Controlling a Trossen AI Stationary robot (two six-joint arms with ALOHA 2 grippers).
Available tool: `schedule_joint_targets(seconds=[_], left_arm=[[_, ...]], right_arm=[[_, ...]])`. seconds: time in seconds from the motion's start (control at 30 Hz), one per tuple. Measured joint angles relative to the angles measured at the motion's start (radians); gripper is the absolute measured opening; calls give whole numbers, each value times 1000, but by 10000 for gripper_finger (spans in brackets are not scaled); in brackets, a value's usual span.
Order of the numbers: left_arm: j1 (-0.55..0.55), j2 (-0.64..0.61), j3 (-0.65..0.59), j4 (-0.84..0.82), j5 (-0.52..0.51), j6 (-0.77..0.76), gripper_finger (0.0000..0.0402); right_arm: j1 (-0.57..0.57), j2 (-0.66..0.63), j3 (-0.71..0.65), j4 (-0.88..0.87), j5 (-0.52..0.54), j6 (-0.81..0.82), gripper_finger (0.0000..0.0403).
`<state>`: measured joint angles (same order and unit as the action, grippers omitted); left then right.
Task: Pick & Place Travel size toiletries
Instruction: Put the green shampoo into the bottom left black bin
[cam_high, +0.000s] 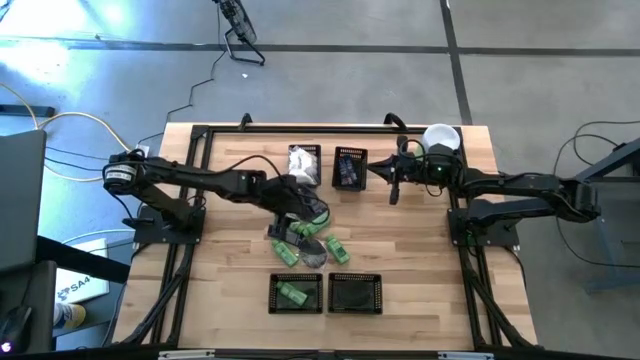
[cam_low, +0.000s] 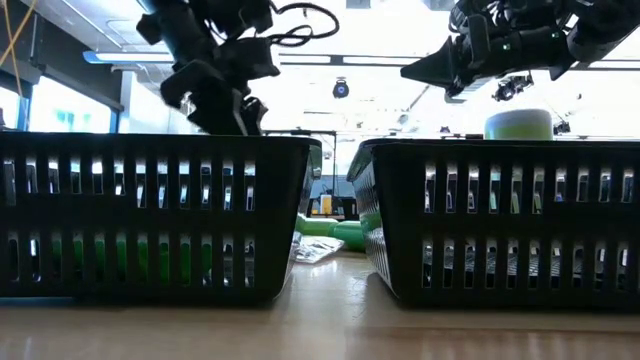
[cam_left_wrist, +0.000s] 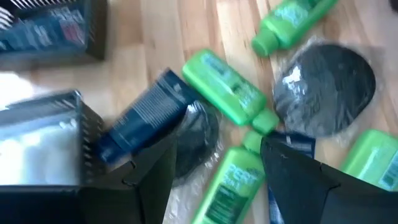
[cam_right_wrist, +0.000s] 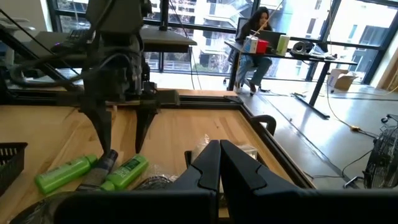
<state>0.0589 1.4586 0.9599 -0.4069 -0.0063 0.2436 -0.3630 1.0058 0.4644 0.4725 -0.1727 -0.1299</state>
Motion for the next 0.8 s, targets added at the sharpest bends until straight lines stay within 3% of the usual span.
schedule_joint_targets(seconds=[0.23, 0.43, 0.8], left_arm=[[-1, 70, 7, -20, 0, 18, 228], [-27, 165, 50, -17, 36, 50, 228], [-27, 224, 97, -49, 124, 37, 228]], right_arm=[[0, 0, 0, 0, -5, 0, 3], [0, 0, 0, -6, -9, -5, 3], [0, 0, 0, -6, -9, -26, 3]])
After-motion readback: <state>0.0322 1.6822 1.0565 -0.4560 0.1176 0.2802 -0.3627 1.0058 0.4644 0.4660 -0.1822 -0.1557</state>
